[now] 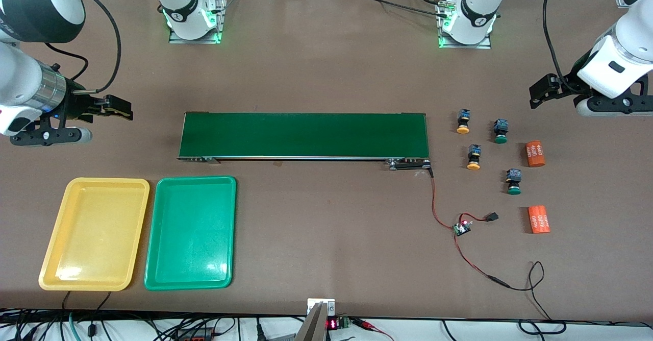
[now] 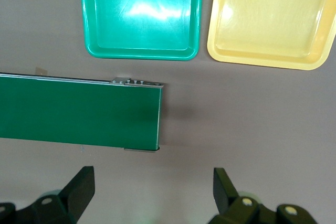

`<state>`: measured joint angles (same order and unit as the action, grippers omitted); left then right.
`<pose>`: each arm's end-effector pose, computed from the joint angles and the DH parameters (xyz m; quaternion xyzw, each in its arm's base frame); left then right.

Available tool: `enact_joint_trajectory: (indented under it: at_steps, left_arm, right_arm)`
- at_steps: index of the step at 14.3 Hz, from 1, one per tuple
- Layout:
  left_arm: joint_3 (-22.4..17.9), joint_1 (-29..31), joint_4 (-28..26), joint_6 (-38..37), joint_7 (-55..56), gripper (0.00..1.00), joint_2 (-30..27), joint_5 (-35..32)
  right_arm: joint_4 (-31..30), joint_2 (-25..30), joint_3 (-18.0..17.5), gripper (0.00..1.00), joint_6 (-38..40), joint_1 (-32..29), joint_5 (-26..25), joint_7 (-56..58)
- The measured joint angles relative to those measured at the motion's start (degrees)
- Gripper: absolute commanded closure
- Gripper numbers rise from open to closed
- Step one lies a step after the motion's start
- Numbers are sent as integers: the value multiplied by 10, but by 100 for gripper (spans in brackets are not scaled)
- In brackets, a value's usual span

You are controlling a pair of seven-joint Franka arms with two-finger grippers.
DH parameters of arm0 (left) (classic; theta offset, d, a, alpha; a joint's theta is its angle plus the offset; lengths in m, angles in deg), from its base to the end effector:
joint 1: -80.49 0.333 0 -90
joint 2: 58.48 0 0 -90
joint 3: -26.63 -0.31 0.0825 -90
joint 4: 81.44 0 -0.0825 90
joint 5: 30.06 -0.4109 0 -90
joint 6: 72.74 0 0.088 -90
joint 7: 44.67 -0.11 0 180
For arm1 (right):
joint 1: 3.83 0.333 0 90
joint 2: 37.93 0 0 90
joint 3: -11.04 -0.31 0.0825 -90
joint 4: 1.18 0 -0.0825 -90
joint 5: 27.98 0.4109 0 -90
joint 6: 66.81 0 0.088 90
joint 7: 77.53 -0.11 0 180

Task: Sort buttons by color to trays
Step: 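Reach the left gripper down to a yellow-capped button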

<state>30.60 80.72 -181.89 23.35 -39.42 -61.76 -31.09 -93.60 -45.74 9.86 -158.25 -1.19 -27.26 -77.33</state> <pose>0.5674 -0.0361 0.5661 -0.9998 -0.0122 0.0086 0.0116 0.6116 0.0416 0.5150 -0.9964 -0.0343 0.0768 0.0052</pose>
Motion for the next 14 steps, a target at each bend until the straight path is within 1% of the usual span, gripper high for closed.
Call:
enact_joint_trajectory:
  at_steps: [6, 9, 12, 13, 14]
  left_arm:
    - [0, 1, -1, 0, 0, 0, 0, 0]
    - [0, 3, -11, -30, 0, 0, 0, 0]
    - [0, 3, -51, -39, 0, 0, 9, 0]
    - [0, 3, -68, -30, 0, 0, 18, 0]
    - [1, 3, -86, -7, 0, 0, 29, 0]
  right_arm:
    - [-1, 0, 0, 0, 0, -2, 0, 0]
    - [-1, 0, 0, 0, 0, -3, 0, 0]
    - [-2, 0, 0, 0, 0, -3, 0, 0]
    - [-2, 0, 0, 0, 0, -4, 0, 0]
    - [-2, -1, 0, 0, 0, -4, 0, 0]
